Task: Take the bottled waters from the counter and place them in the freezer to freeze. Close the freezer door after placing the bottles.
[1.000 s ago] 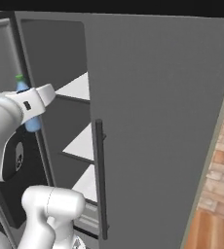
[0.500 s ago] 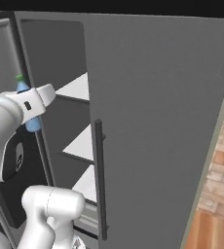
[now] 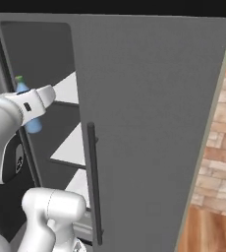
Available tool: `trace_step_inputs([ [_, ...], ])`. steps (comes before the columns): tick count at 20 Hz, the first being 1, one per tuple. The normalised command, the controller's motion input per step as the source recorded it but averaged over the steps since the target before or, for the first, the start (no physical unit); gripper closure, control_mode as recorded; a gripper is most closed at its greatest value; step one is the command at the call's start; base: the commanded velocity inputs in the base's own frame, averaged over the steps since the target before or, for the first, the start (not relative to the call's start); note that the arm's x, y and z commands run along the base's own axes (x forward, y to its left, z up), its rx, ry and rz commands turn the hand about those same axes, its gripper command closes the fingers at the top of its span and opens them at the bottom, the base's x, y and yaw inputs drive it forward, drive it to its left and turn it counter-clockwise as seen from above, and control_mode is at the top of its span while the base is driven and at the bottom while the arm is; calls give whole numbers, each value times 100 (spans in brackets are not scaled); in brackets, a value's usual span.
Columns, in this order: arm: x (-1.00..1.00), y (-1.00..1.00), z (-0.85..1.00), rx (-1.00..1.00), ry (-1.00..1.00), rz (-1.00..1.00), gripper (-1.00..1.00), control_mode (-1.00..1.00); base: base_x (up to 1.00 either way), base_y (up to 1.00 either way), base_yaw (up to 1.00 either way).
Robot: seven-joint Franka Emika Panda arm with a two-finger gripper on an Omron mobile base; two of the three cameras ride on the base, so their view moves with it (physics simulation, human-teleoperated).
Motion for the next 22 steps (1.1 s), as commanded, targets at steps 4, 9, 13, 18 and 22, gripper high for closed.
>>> trace_step_inputs([
  [4,0,0,0,0,0,0,100,100,1,27,-26],
  [9,0,0,0,0,0,0,100,100,0,43,-20],
  [13,0,0,0,0,0,0,100,100,1,61,-6],
  [18,0,0,0,0,0,0,100,100,0,45,-11],
  [22,0,0,0,0,0,0,100,100,0,38,-4],
])
